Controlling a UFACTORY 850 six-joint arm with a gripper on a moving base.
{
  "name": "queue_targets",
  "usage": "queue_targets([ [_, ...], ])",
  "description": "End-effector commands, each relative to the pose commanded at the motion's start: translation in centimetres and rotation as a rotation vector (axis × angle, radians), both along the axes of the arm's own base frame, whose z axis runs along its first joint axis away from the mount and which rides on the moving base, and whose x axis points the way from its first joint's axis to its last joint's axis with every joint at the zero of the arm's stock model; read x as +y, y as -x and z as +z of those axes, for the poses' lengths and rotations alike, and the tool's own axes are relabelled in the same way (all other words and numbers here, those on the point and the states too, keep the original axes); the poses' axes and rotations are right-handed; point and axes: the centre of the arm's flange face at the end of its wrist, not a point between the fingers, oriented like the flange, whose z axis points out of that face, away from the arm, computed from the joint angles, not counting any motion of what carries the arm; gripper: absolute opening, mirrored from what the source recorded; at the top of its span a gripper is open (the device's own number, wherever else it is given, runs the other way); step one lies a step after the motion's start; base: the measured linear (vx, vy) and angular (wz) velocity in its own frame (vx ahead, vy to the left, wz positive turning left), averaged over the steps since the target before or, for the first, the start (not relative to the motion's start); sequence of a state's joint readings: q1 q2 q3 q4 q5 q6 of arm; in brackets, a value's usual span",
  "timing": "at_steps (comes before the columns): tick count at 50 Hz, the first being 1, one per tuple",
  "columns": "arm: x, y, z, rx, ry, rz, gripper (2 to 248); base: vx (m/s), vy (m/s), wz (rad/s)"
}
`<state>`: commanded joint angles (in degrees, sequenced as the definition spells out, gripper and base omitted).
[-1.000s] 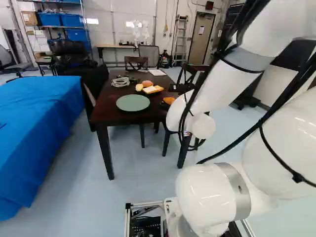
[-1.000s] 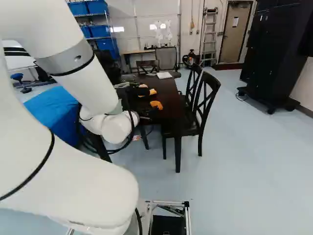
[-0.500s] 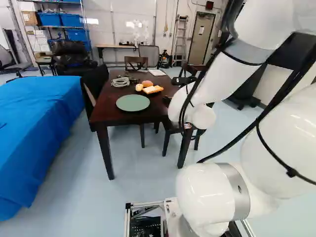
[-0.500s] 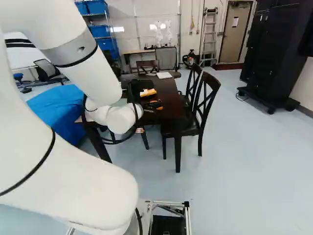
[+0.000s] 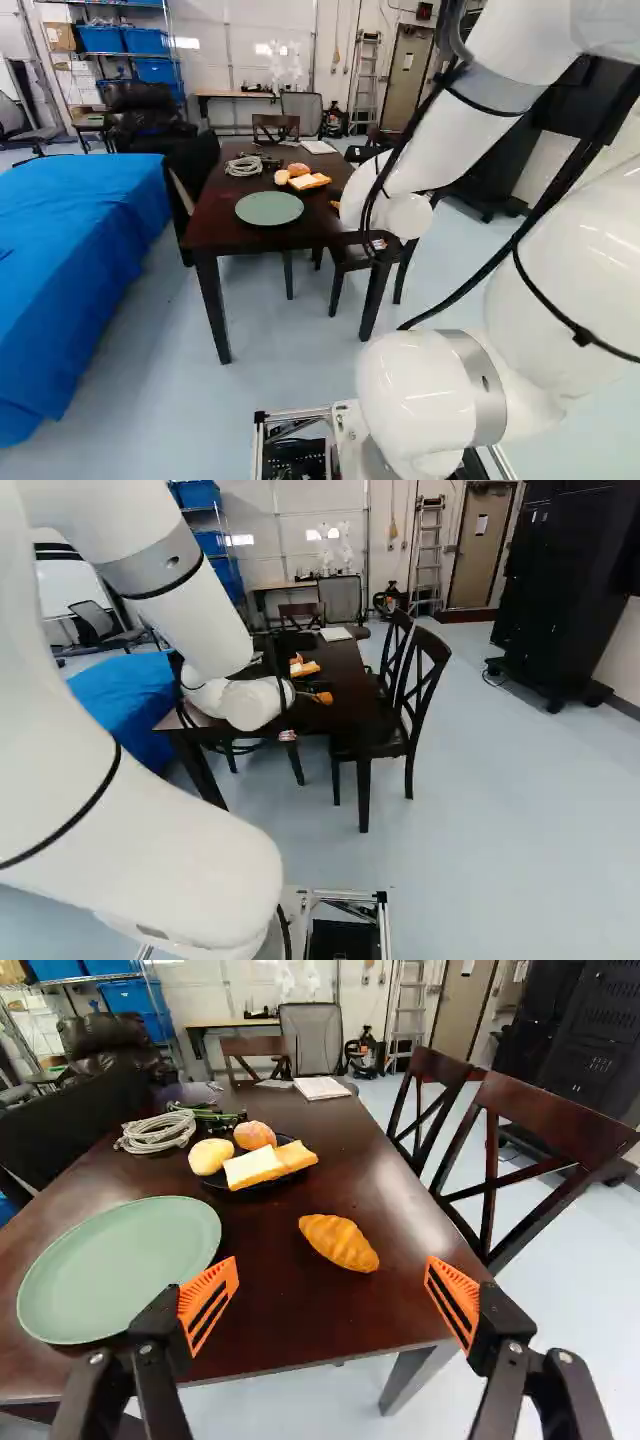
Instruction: Move the croissant to the empty plate
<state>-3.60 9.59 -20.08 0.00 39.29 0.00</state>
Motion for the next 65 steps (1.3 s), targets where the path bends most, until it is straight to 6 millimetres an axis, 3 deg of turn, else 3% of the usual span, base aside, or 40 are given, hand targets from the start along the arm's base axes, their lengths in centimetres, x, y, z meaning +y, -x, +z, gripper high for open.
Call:
queue_targets([
  [65,-0.9,-3.2,4.3,0.187,0.073,0.061,247,0.0,0.0,0.0],
])
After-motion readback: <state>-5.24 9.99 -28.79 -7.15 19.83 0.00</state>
